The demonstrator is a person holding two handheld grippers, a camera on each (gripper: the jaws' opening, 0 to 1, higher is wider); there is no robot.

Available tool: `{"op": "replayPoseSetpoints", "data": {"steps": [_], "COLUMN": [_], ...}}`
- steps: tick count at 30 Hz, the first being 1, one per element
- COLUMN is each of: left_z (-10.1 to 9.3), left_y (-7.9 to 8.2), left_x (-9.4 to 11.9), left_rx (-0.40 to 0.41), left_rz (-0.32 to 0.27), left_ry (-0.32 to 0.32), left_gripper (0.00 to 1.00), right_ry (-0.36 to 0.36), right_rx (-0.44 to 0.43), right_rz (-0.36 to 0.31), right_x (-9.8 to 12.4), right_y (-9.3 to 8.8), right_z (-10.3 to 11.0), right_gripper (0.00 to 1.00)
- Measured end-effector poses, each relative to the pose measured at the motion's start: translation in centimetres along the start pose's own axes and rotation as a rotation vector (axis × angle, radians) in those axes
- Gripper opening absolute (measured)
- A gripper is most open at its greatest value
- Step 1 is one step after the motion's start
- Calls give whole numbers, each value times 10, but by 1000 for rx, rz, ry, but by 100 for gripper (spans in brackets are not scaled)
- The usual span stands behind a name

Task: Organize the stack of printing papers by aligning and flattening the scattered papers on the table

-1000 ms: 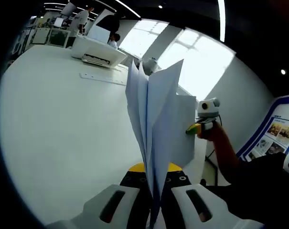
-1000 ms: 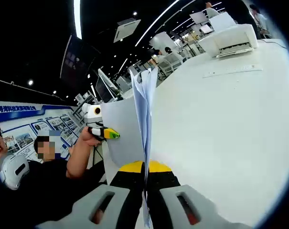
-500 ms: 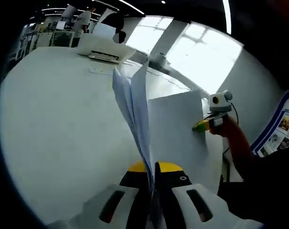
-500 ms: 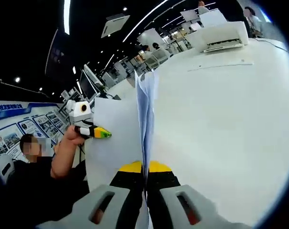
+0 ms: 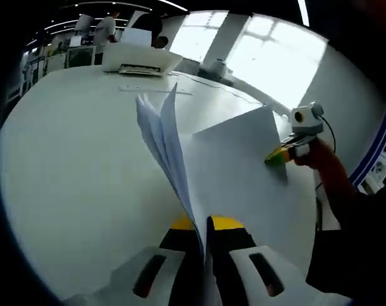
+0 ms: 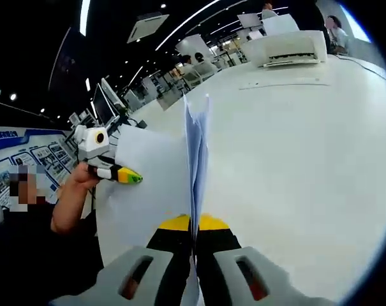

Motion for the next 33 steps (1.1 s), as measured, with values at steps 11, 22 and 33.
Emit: {"op": "replayPoseSetpoints", "data": {"steps": [11,22,33], "left_z": [-1,0,2], "left_y": [-4,-4,-1], "left_x": [-3,-2,-2], "left_rx": [-59,-142,-159], "left_rz": [9,30,46], "left_ry": [41,59,56], "left_gripper": [6,6,6], "right_ry": [-45,-274,-252], "right_rx": [64,303,550], "right_rz": [-10,-34,-78], "right_x": [-3,31,7], "right_y": [-6,-11,14], "right_z": [-9,-39,-5], "right_gripper": [0,16,26]}}
Point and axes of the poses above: the point that each gripper's makers call its tool centre point, and the gripper's own axes: x roughly backward along the fingers, z roughly to its left, y roughly out of its top, the point moved 5 cm from there along x, roughly backward along the fingers, and after that the axes turned 9 degrees about x, right-handed, at the moved point
